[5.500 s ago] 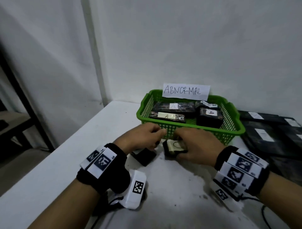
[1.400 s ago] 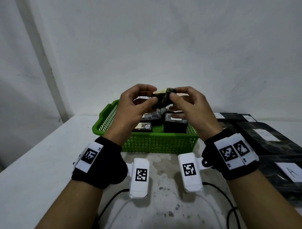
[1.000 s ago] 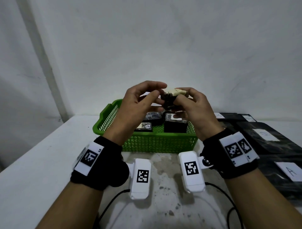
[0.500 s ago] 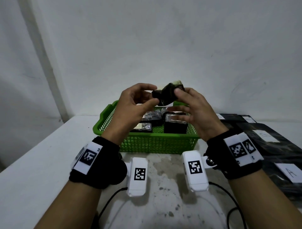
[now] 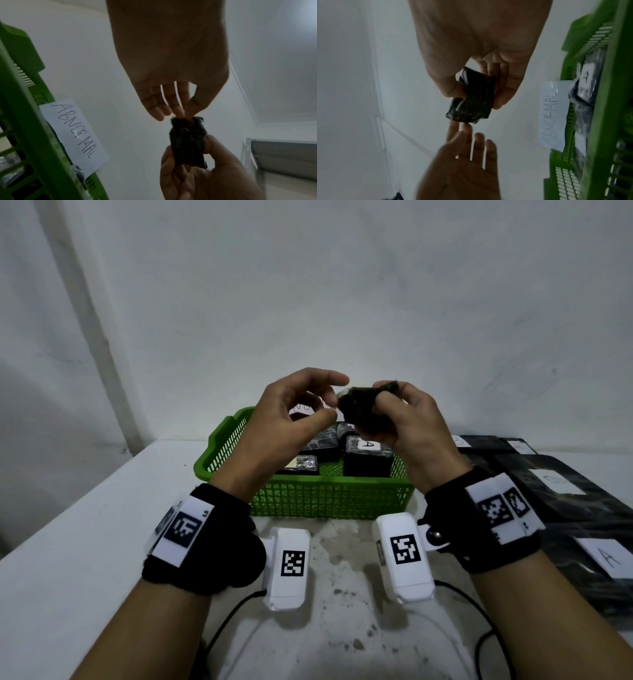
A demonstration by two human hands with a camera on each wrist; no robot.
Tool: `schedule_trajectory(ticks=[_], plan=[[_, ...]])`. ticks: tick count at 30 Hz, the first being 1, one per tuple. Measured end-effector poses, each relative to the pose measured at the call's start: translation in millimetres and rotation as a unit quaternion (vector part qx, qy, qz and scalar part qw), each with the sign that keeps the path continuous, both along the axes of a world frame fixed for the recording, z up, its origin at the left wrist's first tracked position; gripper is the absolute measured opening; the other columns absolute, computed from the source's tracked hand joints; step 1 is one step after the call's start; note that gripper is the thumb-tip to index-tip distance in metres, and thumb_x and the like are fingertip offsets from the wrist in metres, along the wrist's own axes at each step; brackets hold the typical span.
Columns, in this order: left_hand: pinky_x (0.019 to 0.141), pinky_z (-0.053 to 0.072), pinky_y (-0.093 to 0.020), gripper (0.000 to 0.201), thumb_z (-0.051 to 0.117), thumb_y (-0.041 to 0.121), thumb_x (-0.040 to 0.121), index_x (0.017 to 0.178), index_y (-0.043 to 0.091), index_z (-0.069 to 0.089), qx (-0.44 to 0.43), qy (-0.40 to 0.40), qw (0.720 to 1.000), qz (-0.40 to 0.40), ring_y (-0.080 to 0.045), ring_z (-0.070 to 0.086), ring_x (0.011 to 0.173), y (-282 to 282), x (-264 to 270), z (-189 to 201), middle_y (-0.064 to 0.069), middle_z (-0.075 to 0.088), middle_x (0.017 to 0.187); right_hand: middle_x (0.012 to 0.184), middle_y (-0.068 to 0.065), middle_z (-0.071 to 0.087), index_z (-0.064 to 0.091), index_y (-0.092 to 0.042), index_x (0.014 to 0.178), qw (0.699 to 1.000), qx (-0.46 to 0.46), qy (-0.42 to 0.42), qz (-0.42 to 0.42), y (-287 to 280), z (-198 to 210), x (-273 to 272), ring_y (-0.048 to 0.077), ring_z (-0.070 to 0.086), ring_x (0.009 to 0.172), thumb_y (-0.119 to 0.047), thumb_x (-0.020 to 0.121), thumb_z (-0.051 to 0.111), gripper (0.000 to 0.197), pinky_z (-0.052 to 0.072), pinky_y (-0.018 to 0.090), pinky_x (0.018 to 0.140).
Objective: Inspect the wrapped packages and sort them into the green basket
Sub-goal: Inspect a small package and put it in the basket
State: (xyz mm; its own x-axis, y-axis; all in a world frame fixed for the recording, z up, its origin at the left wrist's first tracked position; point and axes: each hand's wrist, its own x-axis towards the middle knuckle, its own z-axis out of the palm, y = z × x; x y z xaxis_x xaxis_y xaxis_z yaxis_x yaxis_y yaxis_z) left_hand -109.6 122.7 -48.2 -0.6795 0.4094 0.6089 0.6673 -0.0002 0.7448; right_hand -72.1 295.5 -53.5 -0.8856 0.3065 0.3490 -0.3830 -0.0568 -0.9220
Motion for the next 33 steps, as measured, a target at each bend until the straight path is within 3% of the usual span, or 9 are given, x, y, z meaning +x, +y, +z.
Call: schedule_trajectory(ticks=[2, 4, 8, 12, 15, 19, 22, 28, 33], plan=[[0.073, 0.052, -0.029, 0.028, 0.067, 0.016, 0.085, 0.111, 0.026, 0.069, -0.02, 0.007, 1.0, 0.007, -0.007, 0.061, 0.088, -0.8, -2.1, 0.1, 0.003, 0.064, 0.106, 0.092, 0.008, 0.07, 0.057, -0.01, 0.104, 0.999, -0.032, -0.015, 0.037, 0.4, 2.2, 1.7, 0.02, 0.07, 0.079, -0.009, 0.099, 0.052, 0.007, 0.057, 0.026, 0.058], [0.078, 0.056, -0.034, 0.02, 0.068, 0.019, 0.086, 0.104, 0.028, 0.07, -0.017, 0.002, 1.0, 0.007, -0.01, 0.066, 0.091, -1.2, -3.9, -0.4, 0.001, 0.069, 0.11, 0.095, 0.011, 0.07, 0.057, -0.007, 0.113, 0.996, -0.039, -0.037, 0.075, 1.0, 3.4, 3.9, 0.021, 0.07, 0.079, -0.009, 0.099, 0.051, 0.015, 0.056, 0.025, 0.057], [0.086, 0.057, -0.052, 0.013, 0.068, 0.017, 0.087, 0.099, 0.022, 0.07, 0.02, -0.004, 0.999, 0.035, -0.02, 0.068, 0.086, -2.5, -7.0, -2.7, -0.003, 0.068, 0.087, 0.109, 0.013, 0.072, 0.061, -0.012, 0.11, 0.995, -0.009, -0.06, 0.073, 3.5, 3.8, 4.5, 0.026, 0.071, 0.085, -0.017, 0.099, 0.058, 0.013, 0.059, 0.029, 0.063], [0.073, 0.053, -0.033, 0.01, 0.073, 0.015, 0.087, 0.095, 0.019, 0.071, 0.024, 0.01, 0.998, 0.065, -0.01, 0.062, 0.076, -4.5, -10.3, -2.3, 0.004, 0.063, 0.076, 0.121, 0.01, 0.07, 0.062, -0.017, 0.113, 0.996, 0.038, -0.038, 0.069, 5.0, 3.8, 5.0, 0.029, 0.072, 0.099, -0.034, 0.095, 0.065, 0.025, 0.06, 0.032, 0.071], [0.068, 0.047, -0.022, 0.008, 0.075, 0.015, 0.087, 0.092, 0.02, 0.071, 0.008, 0.02, 0.998, 0.062, -0.008, 0.063, 0.078, -5.1, -7.0, -0.3, 0.006, 0.063, 0.076, 0.103, 0.005, 0.075, 0.061, -0.015, 0.12, 0.996, 0.075, -0.026, 0.04, 3.9, 0.4, 2.3, 0.023, 0.071, 0.092, -0.024, 0.092, 0.07, 0.031, 0.06, 0.035, 0.076], [0.072, 0.05, -0.021, 0.015, 0.073, 0.013, 0.087, 0.1, 0.02, 0.072, -0.03, 0.036, 0.999, 0.005, -0.008, 0.065, 0.09, -3.6, -1.8, 1.9, 0.002, 0.068, 0.091, 0.088, 0.005, 0.076, 0.069, -0.012, 0.099, 0.997, 0.074, -0.002, -0.008, -0.4, -1.8, -0.4, 0.019, 0.073, 0.085, -0.027, 0.088, 0.065, 0.019, 0.059, 0.034, 0.072], [0.077, 0.052, -0.022, 0.029, 0.068, 0.015, 0.084, 0.107, 0.033, 0.066, -0.046, 0.049, 0.998, -0.009, -0.008, 0.061, 0.105, -2.0, -3.1, -0.2, 0.002, 0.063, 0.117, 0.087, 0.007, 0.075, 0.07, -0.014, 0.088, 0.998, 0.038, -0.016, 0.037, -1.4, -0.7, 1.1, 0.02, 0.071, 0.085, -0.02, 0.099, 0.053, 0.021, 0.058, 0.033, 0.072], [0.084, 0.051, -0.016, 0.034, 0.071, 0.011, 0.089, 0.115, 0.03, 0.061, -0.035, 0.01, 0.999, -0.03, -0.004, 0.064, 0.111, -5.6, -5.1, 0.0, 0.007, 0.067, 0.117, 0.104, 0.017, 0.073, 0.058, 0.0, 0.127, 0.984, -0.038, -0.067, 0.164, 8.8, 0.6, 5.8, 0.024, 0.073, 0.088, -0.022, 0.1, 0.049, 0.036, 0.06, 0.032, 0.072], [0.073, 0.054, -0.021, 0.051, 0.081, 0.009, 0.079, 0.12, 0.026, 0.058, 0.002, -0.006, 1.0, 0.003, -0.012, 0.067, 0.102, -4.1, -8.5, -2.9, 0.004, 0.054, 0.108, 0.126, 0.009, 0.069, 0.058, -0.011, 0.124, 0.992, 0.045, -0.046, 0.111, 8.4, 0.8, 4.1, 0.034, 0.073, 0.1, -0.042, 0.1, 0.055, 0.039, 0.06, 0.035, 0.072]])
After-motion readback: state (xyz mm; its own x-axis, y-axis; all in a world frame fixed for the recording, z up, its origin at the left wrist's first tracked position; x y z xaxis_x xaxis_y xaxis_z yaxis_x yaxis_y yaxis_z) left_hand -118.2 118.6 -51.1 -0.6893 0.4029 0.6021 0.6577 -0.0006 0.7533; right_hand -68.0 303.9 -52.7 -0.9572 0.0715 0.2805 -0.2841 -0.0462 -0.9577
